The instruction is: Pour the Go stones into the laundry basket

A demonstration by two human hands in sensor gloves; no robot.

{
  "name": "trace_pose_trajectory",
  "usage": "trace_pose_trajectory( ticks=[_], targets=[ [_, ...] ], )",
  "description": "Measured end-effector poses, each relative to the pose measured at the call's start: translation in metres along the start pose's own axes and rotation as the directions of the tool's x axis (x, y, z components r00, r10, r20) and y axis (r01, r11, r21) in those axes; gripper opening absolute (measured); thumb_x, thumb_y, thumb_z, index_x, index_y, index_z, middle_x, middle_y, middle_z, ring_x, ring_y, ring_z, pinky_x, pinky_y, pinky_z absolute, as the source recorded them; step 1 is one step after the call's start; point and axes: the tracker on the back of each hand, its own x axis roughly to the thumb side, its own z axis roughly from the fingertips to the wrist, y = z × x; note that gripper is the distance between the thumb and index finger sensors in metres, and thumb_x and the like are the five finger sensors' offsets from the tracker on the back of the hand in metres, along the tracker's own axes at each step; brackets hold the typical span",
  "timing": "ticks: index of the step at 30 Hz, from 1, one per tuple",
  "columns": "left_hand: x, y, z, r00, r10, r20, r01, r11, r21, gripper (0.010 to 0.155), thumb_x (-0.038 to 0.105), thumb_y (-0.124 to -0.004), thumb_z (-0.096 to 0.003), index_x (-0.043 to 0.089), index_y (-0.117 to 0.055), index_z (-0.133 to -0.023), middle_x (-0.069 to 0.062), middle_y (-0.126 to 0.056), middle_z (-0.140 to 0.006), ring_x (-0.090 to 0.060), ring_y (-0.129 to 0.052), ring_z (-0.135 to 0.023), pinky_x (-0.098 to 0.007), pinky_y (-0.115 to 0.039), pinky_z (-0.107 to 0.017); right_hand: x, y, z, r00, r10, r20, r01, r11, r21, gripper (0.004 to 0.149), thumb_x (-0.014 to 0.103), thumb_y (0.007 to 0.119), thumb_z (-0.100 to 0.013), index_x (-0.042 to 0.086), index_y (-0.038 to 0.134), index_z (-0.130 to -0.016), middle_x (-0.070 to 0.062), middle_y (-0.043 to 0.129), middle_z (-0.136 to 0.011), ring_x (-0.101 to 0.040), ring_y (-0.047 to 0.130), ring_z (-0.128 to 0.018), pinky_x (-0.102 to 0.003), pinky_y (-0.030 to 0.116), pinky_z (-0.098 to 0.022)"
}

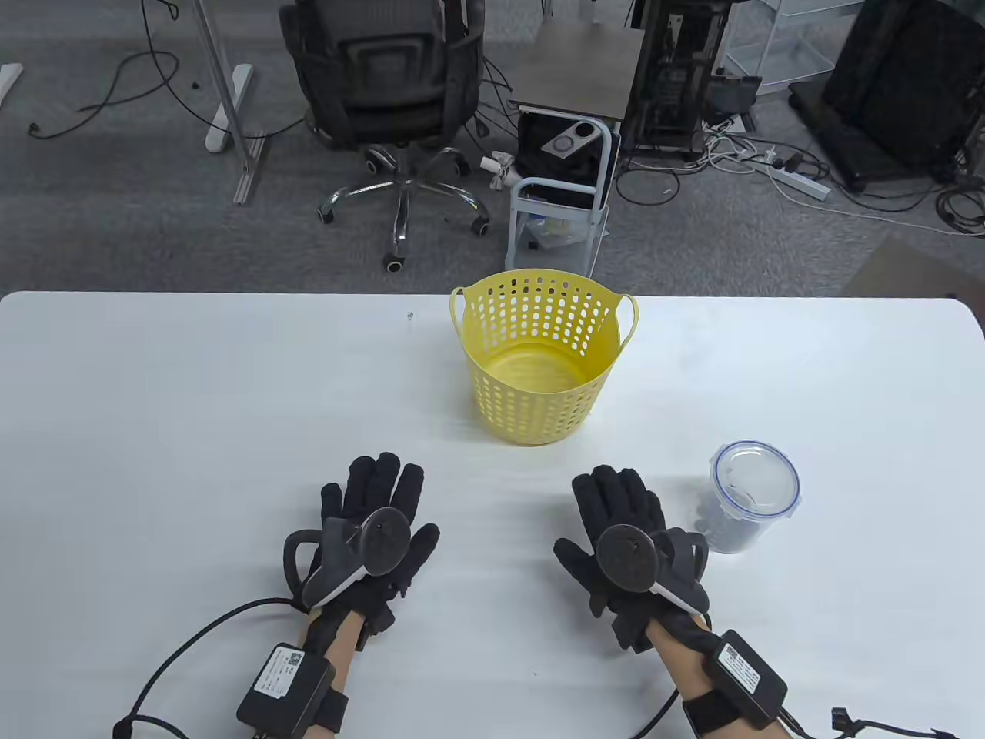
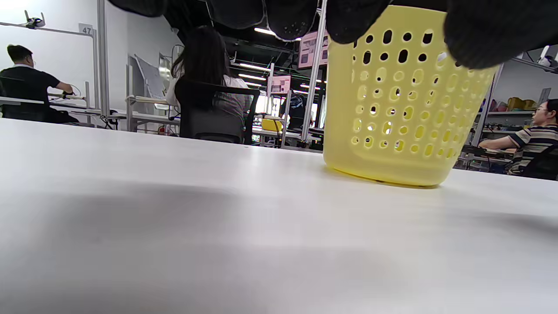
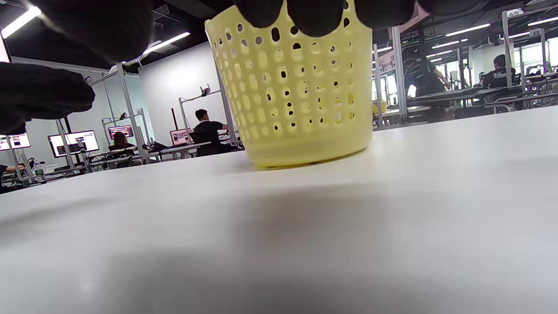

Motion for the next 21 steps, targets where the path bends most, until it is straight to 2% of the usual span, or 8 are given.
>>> trace_pose_trajectory(
  ticks=[13, 17, 21],
  targets=[
    [0.0, 0.003, 0.003, 0.999, 0.05, 0.003, -0.05, 0.999, 0.014, 0.084, 0.075, -0.071, -0.0428, 0.04, -0.037, -0.111, 0.005, -0.034, -0.124, -0.03, -0.04, -0.116, -0.065, -0.045, -0.075, -0.004, -0.008, 0.0, 1.0, 0.027, -0.001, -0.027, 0.998, -0.049, 0.083, 0.063, 0.079, -0.043, 0.018, 0.048, -0.106, -0.021, 0.046, -0.114, -0.058, 0.044, -0.101, -0.068, 0.044, -0.07],
    [0.0, 0.004, 0.005, 0.997, 0.077, 0.004, -0.077, 0.997, 0.027, 0.083, 0.075, -0.071, -0.0427, 0.04, -0.038, -0.111, 0.004, -0.036, -0.124, -0.03, -0.041, -0.116, -0.065, -0.046, -0.075, -0.007, -0.023, 0.002, 1.0, 0.021, -0.011, -0.022, 0.992, -0.127, 0.084, 0.062, 0.082, -0.042, 0.018, 0.049, -0.105, -0.02, 0.047, -0.114, -0.057, 0.043, -0.101, -0.068, 0.041, -0.07],
    [0.003, 0.002, 0.005, 0.997, 0.074, 0.014, -0.074, 0.997, 0.01, 0.083, 0.075, -0.071, -0.0428, 0.04, -0.038, -0.111, 0.004, -0.036, -0.124, -0.03, -0.042, -0.116, -0.065, -0.046, -0.075, -0.022, -0.041, 0.005, 0.995, -0.016, -0.101, -0.007, 0.975, -0.222, 0.086, 0.065, 0.082, -0.04, 0.019, 0.052, -0.105, -0.019, 0.046, -0.115, -0.058, 0.039, -0.103, -0.068, 0.036, -0.071]
  ],
)
